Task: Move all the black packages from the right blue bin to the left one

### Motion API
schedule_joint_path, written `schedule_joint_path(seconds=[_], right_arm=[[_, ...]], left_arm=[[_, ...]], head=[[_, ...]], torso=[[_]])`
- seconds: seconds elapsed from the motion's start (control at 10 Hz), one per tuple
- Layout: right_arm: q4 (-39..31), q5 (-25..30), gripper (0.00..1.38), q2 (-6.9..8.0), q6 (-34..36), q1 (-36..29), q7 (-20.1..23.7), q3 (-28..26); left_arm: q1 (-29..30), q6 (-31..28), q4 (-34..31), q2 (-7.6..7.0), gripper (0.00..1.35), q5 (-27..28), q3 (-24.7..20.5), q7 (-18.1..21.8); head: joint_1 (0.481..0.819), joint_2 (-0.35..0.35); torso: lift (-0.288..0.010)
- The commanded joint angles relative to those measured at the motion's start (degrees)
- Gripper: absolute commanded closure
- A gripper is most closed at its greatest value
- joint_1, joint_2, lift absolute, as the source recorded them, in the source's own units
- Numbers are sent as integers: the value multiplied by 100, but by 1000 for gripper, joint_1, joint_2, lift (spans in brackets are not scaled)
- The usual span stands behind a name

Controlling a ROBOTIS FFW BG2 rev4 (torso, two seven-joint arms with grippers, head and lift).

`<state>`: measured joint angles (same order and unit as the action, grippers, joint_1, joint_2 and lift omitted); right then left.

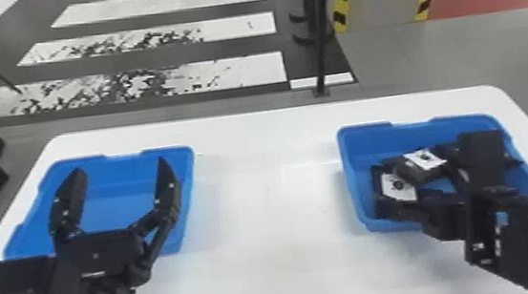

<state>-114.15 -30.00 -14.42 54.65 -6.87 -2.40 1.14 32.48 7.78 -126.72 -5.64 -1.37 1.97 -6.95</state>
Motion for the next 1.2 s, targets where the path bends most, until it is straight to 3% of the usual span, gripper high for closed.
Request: schedule_joint_path(seconds=[0.0,0.1,0.3,0.9,1.1], right_arm=[[87,-85,509,-9,61,55,3,0],[101,-153,782,-9,117,69,3,0],[200,-393,1056,-9,103,83,12,0],[-363,-553,1116,-44,-825,-353,135,-125],[-461,-770,1116,-35,-993,-438,829,-480]], left_arm=[[0,24,9,1,105,11,-3,1],[0,24,9,1,105,11,-3,1],[0,320,122,1,107,46,-14,1],[14,559,192,27,111,34,-49,1],[14,713,192,10,111,-332,54,1]], head=[[695,48],[695,50],[695,58],[695,73],[695,76]], torso=[[-178],[-178],[-178],[-178],[-178]])
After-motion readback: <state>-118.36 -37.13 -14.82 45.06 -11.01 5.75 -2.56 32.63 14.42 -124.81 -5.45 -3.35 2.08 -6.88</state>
